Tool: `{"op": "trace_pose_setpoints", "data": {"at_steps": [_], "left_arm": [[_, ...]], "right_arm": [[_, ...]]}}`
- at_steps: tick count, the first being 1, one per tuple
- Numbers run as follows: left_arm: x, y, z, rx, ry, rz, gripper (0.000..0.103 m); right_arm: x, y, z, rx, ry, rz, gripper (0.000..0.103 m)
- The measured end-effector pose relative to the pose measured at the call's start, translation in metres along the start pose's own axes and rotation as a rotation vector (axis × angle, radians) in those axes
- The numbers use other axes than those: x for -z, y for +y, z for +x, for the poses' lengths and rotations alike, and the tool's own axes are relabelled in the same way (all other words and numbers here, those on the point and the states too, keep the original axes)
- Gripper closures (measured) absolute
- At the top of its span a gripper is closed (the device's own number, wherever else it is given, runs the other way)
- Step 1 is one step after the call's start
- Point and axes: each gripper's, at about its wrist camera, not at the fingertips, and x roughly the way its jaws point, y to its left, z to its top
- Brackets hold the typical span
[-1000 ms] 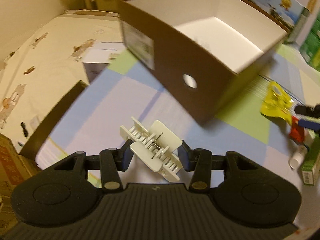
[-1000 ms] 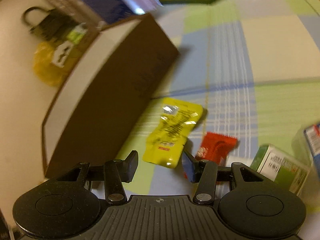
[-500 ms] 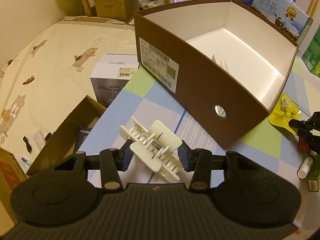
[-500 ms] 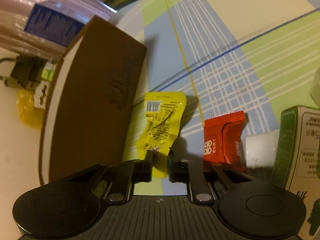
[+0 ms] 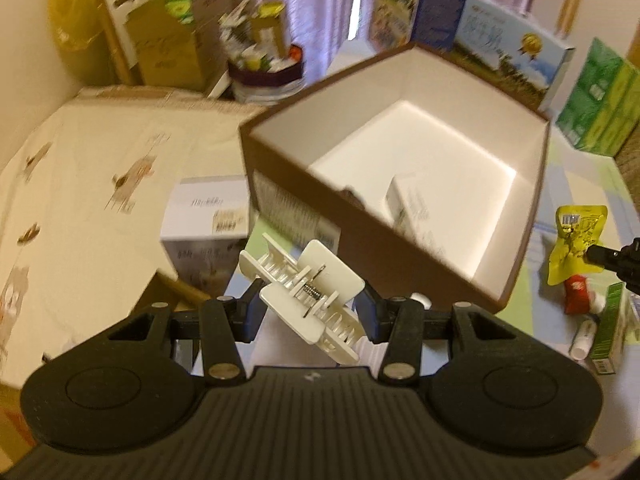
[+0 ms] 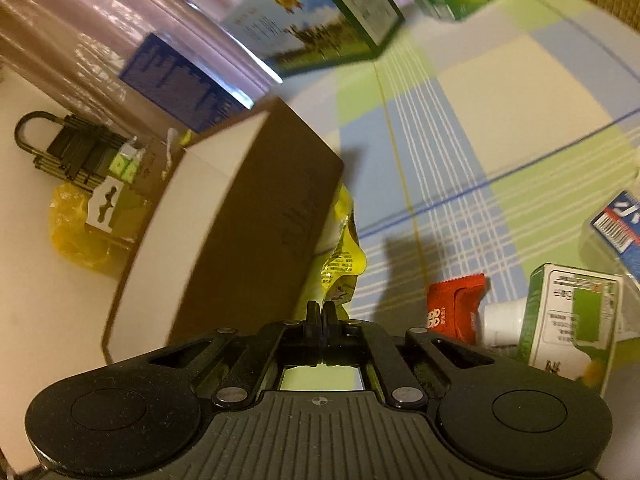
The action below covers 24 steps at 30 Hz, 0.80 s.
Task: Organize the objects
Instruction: 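Grasp the yellow snack packet with the right tool while the left tool lifts the white clip, then lower the white clip and yellow packet into the brown box and open both tools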
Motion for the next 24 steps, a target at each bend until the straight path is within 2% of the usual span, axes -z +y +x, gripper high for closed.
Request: {"op": "trace_pose_setpoints", "data": {"at_steps": [4,11,18,24], "left_arm": [[-0.018,-0.001,-0.006,0.053,-0.024,0.047,0.06],[-0.044,-0.006,-0.014,0.136,-0.074,0.117,0.06],[-0.06,-0.015,-0.01,0.195,-0.1,0.171,0.06],[-0.073,-0.024,0.003,0.222,-0.101,0.195,0.06]], "right_arm": [[0.005,0.015,-0.019,-0.006,-0.045,-0.002,0.103],[0.005,0.05,-0.047,-0.065,-0.11,-0.017,0.103],[0.007,0.09,-0.051,-0.134,-0.1,-0.045,0.103],[0.008,0.129,-0.025,-0.15,-0.049,-0.107,0.103]]}}
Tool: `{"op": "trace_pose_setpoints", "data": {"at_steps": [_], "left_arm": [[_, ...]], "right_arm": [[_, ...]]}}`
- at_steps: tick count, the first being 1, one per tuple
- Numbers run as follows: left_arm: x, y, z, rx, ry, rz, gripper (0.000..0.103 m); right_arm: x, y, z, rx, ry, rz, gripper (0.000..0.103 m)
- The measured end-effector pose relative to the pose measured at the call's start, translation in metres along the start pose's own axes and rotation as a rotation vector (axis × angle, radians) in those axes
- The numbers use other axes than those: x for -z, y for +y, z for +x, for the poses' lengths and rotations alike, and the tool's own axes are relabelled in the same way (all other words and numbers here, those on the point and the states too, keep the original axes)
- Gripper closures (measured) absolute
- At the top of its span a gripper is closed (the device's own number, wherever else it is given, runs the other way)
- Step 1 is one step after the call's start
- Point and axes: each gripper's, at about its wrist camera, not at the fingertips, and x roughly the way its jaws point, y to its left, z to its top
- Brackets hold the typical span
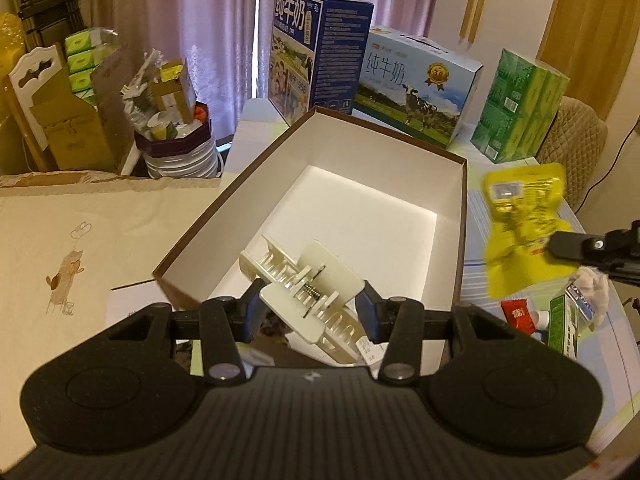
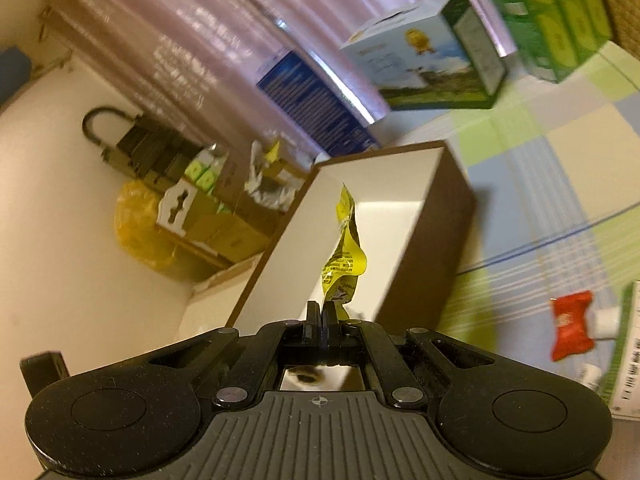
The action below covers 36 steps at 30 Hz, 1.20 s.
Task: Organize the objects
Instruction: 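Lower the white clip and yellow packet into the brown box and open both tools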
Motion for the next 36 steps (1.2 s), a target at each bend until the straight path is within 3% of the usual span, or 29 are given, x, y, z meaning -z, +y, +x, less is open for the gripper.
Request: {"op": "trace_pose_setpoints", "data": {"at_steps": [11,20,28,29,32,33,36], "left_arm": [[-0.016,-0.002,0.039,0.026,0.033,0.034,0.06],[-0.016,0.001,0.074,0.042,0.109,0.05,0.06],[-0.017,0.005,0.09,0.056,0.14,0.056,0.06],[-0.017,0.005,0.091,0.058,0.143,0.056,0.06],[-0.016,0.007,0.092,0.062,0.149,0.053,0.06],[-0.016,0.008,0.093,0.063,0.151,0.051,0.06],[-0.015,0.009,0.095,0.063,0.161,0.051,0.06]], "right_arm": [[0.005,0.015,0.073,0.05,0.114,-0.072,0.103],[0.008,0.015,0.112,0.187,0.205,-0.171,0.103],[0.013,0.019,0.136,0.296,0.229,-0.269,0.103],[0.014,0.02,0.139,0.315,0.232,-0.291,0.101],[0.019,0.021,0.144,0.356,0.232,-0.332,0.067],[0.02,0.021,0.142,0.331,0.223,-0.336,0.063],[0.021,0.022,0.143,0.337,0.219,-0.353,0.062]]}}
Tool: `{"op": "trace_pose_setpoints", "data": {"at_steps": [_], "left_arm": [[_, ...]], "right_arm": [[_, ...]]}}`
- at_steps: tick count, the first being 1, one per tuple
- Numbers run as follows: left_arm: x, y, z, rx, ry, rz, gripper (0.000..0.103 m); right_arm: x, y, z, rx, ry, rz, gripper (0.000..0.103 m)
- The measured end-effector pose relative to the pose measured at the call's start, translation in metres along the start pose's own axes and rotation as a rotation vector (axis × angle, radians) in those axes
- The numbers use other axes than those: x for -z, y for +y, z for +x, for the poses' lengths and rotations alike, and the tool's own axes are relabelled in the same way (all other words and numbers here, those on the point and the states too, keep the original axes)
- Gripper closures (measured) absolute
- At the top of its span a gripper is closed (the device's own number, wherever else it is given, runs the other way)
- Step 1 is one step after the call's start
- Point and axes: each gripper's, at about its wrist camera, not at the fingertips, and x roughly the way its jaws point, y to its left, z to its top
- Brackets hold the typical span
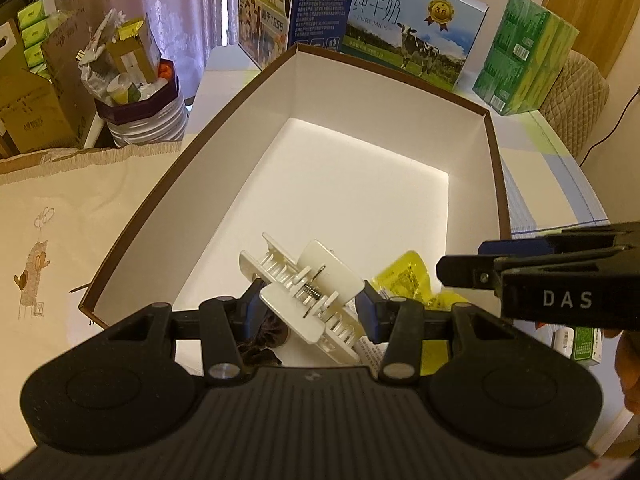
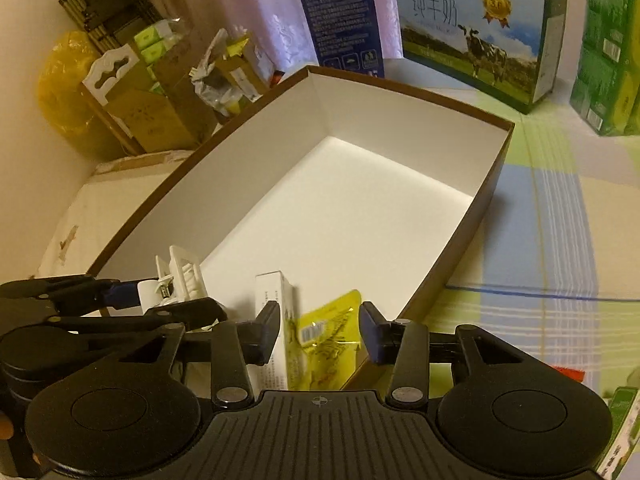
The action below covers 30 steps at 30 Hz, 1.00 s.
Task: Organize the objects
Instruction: 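Lower the white clip and yellow packet into the brown box and open both tools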
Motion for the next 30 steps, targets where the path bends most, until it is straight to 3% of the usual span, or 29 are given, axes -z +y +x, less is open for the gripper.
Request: {"op": "trace_pose_setpoints", "data": {"at_steps": [8,12,16,30], "left_arm": [[-0.002,-0.002,0.003,-0.001,0.015,0.011,0.06],[-0.004,-0.004,0.001,-0.001,0.008,0.021,0.043],[-0.004,-0.005,-0.001,-0.002,0.002,0.028,0.037],[-0.002,-0.002,-0.014,-0.023,-0.014,0.021,0.033]], "right_arm": [[-0.004,-0.003,-0.003,-0.003,-0.017,0.011,0.059],[-0.006,-0.003,-0.007,-0.009,-0.029,0.01,0.053],[-0.006,-0.002,-0.01,-0.013,-0.045,0.0,0.049],[-0.001,0.0,-0.018,-0.04,-0.065,-0.022,0.041]]}}
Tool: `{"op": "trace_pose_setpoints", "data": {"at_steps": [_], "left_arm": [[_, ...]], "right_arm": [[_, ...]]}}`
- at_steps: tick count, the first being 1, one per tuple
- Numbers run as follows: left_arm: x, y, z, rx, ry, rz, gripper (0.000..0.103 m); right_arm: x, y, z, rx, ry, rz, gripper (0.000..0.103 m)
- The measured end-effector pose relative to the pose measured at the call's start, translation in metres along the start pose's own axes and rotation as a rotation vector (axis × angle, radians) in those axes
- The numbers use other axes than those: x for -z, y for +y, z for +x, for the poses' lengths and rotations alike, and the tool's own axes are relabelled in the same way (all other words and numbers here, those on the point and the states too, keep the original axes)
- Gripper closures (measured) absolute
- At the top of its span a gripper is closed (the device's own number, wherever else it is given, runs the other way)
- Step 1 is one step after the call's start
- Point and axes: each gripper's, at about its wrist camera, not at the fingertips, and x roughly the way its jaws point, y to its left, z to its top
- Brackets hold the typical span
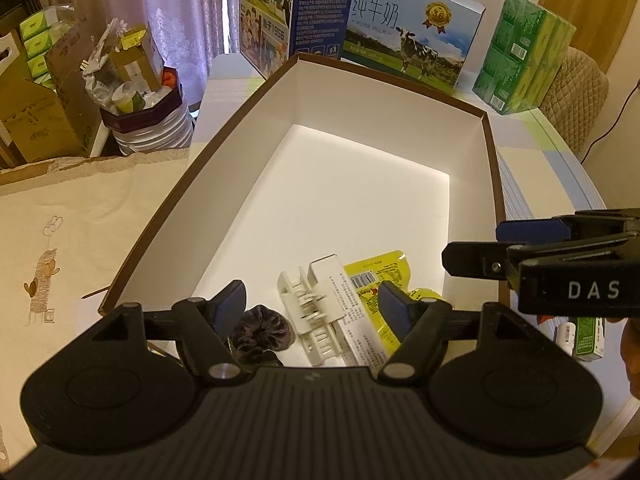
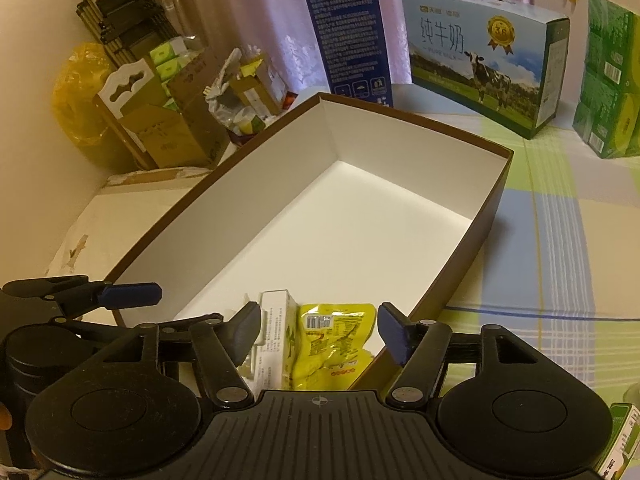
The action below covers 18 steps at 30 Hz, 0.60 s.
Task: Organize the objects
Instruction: 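Lower the white clip and yellow packet into the brown box and open both tools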
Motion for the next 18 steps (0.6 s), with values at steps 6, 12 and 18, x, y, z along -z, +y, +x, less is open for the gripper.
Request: {"op": "trace_pose_setpoints", "data": {"at_steps": [6,12,18], "left_arm": [[0.001,-0.003,-0.01,-0.008,-0.017,-0.006,0.033],[0.004,-0.008,-0.021,-0.007,-0.033,-0.013,0.033],[0.01,-0.016,-0.035,0.004,-0.05,-0.021,0.033]], "right_arm": [[0.004,0.0,-0.007,-0.02,-0.017,0.005,0.04],[0.009,-0.005,-0.02,-0.048,-0.04,0.014,0.04],[0.015,-0.013,-0.039,-0.07,-0.073,0.029,0.04]]}}
